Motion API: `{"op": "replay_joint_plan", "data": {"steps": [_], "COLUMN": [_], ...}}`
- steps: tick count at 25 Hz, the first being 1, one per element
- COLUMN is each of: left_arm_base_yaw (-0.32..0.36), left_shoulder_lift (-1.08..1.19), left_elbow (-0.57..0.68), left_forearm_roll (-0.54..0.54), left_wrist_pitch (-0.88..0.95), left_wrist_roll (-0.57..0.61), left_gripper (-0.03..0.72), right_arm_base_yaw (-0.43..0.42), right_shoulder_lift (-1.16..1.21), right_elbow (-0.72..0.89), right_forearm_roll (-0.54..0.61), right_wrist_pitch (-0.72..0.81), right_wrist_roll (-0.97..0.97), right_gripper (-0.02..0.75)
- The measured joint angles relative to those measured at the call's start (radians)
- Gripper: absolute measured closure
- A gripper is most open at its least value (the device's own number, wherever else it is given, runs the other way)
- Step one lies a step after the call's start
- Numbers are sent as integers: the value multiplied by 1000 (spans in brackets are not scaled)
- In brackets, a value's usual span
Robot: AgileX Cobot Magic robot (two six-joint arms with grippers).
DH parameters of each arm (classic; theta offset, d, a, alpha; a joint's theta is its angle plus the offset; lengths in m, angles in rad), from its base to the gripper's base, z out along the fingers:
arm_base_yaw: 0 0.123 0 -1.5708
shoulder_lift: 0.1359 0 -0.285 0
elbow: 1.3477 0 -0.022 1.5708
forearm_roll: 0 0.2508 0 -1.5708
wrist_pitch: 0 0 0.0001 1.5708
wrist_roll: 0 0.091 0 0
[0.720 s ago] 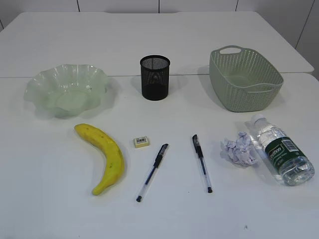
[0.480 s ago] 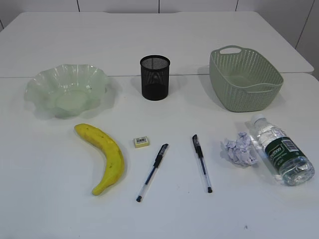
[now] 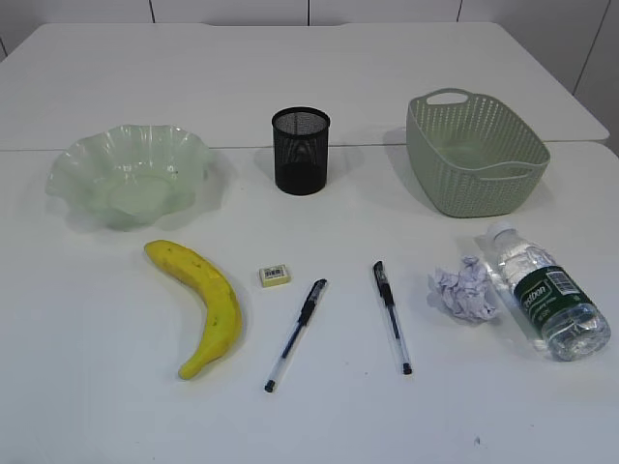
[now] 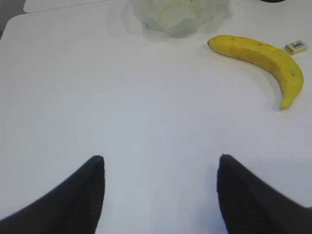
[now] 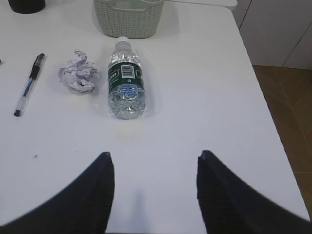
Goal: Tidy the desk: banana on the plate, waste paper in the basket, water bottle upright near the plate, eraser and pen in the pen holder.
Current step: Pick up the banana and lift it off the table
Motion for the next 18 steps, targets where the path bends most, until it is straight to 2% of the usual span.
{"op": "replay_joint_plan", "data": {"steps": [18], "left_arm_base_yaw": [0], "left_shoulder_lift": [0], "left_elbow": [0], "left_forearm_roll": [-8], "left_wrist_pitch": [0], "left_wrist_roll": [0], "left_gripper": [182], "right_arm_base_yaw": [0], "right_shoulder_lift": [0], "right_elbow": [0], "right_forearm_roll": [0], "right_wrist_pitch": [10], "right_wrist_roll": [2], "right_gripper": [326]}}
